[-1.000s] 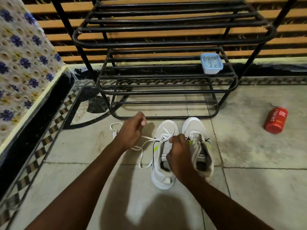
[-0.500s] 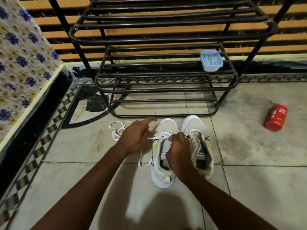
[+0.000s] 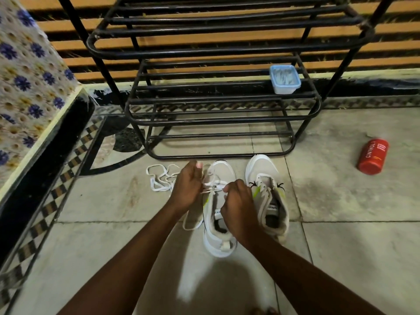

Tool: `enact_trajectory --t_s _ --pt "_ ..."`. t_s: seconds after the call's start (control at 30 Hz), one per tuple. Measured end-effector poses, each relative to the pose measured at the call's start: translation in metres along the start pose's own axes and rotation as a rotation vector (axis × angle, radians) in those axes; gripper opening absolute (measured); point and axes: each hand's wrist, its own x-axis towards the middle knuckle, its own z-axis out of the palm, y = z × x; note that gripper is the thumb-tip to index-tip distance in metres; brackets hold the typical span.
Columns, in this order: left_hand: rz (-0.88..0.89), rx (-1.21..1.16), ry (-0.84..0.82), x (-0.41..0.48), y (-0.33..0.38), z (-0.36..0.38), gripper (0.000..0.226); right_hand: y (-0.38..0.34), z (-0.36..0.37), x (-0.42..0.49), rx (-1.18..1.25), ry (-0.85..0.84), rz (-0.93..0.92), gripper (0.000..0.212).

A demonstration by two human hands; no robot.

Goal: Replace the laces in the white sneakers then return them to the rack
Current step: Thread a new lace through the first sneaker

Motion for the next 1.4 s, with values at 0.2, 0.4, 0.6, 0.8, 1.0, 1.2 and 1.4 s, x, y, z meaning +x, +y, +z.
enact_trajectory --t_s 0.2,0.4,0.6,0.8,1.0,1.2,1.4 --pt "0.190 0.637 -0.143 0.006 0.000 -0.008 0.016 -0.001 0.001 0.002 -0.050 0.004 -0.012 0.037" --pt "0.110 0.758 -0.227 -0.005 -0.006 -0.015 0.019 0.000 0.001 0.002 -0.082 0.006 -0.038 0.037" --pt "0.091 0.991 -0.237 -0.007 0.004 -0.007 0.018 -0.001 -0.001 0.002 -0.111 -0.004 -0.047 0.039" --pt "0.156 1.188 -0.152 -0.013 0.005 -0.003 0.032 -0.004 -0.004 0.001 -0.164 0.049 -0.096 0.044" --pt "0.267 1.059 -0.055 -0.012 0.017 -0.018 0.013 -0.001 -0.008 0.001 -0.186 0.078 -0.152 0.045" --pt "0.129 0.378 0.017 -0.013 0.041 -0.029 0.015 -0.007 -0.010 0.009 -0.127 0.034 -0.115 0.015" --pt "0.265 0.051 -0.074 -0.026 0.082 -0.031 0.005 -0.020 -0.038 0.038 0.349 -0.094 -0.053 0.037"
